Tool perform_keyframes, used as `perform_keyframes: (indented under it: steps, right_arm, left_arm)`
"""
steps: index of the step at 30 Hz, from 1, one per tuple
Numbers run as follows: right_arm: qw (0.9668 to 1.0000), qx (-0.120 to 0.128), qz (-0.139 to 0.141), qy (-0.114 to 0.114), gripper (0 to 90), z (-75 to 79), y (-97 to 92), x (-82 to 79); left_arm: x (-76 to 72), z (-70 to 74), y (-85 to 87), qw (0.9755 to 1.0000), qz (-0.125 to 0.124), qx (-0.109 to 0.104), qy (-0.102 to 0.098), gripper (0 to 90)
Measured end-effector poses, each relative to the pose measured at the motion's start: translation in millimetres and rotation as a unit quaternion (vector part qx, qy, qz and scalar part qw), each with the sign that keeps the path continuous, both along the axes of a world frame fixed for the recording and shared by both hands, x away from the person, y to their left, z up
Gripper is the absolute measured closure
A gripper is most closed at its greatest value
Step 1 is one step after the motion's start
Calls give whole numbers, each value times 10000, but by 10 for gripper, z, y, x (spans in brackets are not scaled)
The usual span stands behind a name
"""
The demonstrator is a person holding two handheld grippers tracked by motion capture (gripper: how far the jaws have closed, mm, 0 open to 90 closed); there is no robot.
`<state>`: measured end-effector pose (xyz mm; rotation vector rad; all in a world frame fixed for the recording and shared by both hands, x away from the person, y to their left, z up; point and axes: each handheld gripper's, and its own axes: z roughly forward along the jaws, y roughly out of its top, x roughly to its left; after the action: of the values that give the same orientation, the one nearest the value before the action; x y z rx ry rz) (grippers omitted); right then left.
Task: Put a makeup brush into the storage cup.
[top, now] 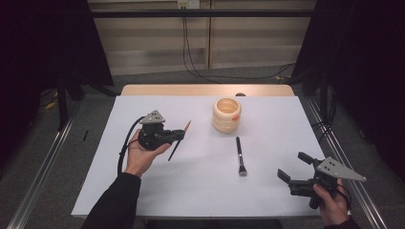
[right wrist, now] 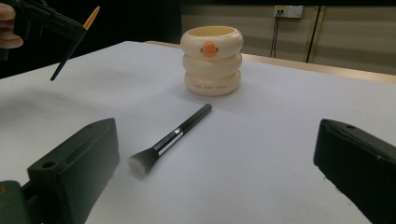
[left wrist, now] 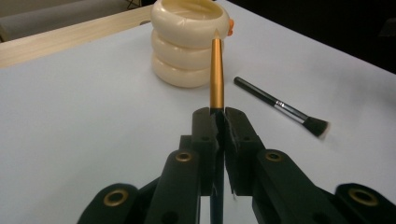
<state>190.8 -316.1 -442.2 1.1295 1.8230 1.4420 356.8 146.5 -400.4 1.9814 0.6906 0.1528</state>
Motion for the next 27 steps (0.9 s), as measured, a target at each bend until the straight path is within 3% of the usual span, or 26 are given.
perform_keyframes:
  steps: [5, 6, 7, 9, 16, 17, 20, 21, 22, 23, 27]
  right_arm:
    - [10000, -1, -26, -3, 1, 0, 1, -2]
    - [10000, 0, -15, -4, 0, 1, -1, -4]
    - [10000, 2, -23, -11, 0, 0, 1, -3]
    - [10000, 3, -16, -10, 0, 0, 0, -2]
    - [10000, -2, -24, -25, 0, 1, 0, -3]
    - [10000, -4, -7, -22, 0, 3, 0, -3]
    - [10000, -6, 13, -16, 0, 1, 0, -1]
    - [10000, -7, 6, -24, 0, 2, 1, 0]
    - [10000, -6, 11, -21, 0, 4, 3, -3]
    - [10000, -5, 18, -20, 0, 5, 3, -5]
    - [10000, 23, 8, -31, 1, 2, 1, 0]
  left_arm:
    - [-75, 49, 5, 9997, -11, -172, -167, 835]
    - [-125, 83, 5, 9989, 46, -232, -404, 835]
    - [-144, 94, 4, 9985, 22, -342, -419, 835]
    - [-165, 110, 6, 9982, 72, -337, -490, 835]
    - [-266, 133, 19, 9959, 73, -659, -613, 835]
    - [-310, 126, 28, 9950, 203, -634, -741, 835]
    - [-343, 119, 20, 9945, 262, -707, -729, 835]
    - [-346, 112, 26, 9939, 164, -797, -739, 835]
    - [-369, 119, 30, 9944, 208, -747, -721, 835]
    - [-376, 111, 32, 9933, 137, -886, -726, 835]
    - [-421, 96, 51, 9919, 165, -1046, -700, 835]
